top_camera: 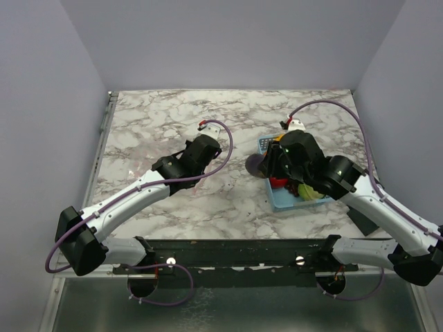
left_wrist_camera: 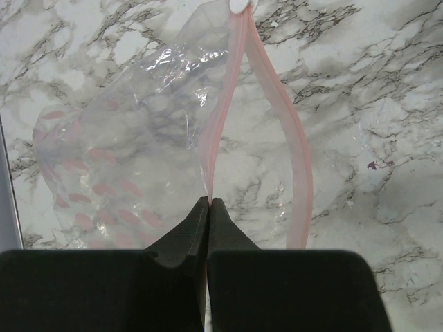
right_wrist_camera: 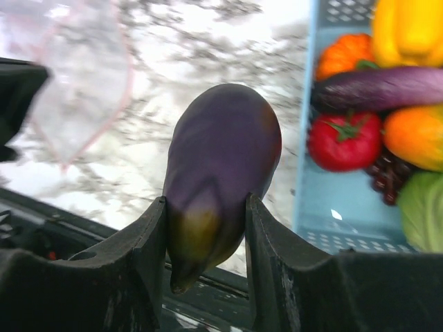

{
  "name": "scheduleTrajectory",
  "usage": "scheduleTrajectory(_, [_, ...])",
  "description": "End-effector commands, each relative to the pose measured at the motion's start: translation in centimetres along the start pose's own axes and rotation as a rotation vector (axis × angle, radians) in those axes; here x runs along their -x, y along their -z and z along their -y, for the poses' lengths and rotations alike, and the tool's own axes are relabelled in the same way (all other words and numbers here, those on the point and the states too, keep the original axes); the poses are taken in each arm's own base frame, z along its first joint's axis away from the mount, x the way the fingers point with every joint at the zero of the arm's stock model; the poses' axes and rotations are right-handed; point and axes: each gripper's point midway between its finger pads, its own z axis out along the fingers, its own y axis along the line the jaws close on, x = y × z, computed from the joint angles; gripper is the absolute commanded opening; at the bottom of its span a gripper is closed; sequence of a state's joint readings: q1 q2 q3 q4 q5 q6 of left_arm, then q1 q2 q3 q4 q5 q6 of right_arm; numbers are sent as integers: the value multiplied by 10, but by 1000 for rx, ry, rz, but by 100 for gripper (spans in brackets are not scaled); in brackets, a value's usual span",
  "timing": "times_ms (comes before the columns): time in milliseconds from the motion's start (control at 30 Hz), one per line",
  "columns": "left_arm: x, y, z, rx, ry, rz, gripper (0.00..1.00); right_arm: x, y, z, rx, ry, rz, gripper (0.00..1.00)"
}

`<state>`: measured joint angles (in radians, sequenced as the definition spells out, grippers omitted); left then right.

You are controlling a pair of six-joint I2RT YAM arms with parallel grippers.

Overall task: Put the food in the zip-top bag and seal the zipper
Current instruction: Place the fake vegetable in the zipper food storage bag.

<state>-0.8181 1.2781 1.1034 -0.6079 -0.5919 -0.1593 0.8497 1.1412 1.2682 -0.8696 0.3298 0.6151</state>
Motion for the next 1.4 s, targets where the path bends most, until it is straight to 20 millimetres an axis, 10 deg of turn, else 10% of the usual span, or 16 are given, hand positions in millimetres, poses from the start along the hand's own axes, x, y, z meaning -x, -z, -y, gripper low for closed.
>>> scheduleTrajectory(0, [4, 6, 2, -37, 26, 20, 0, 26, 14, -50, 281, 22, 111, 1])
scheduleTrajectory(667, [14, 17, -6, -120, 107, 57, 0, 34, -14, -115, 554, 10, 149, 1])
scheduleTrajectory(1367, [18, 17, -6, -188, 153, 69, 0, 25, -83, -139, 539, -15, 117, 1])
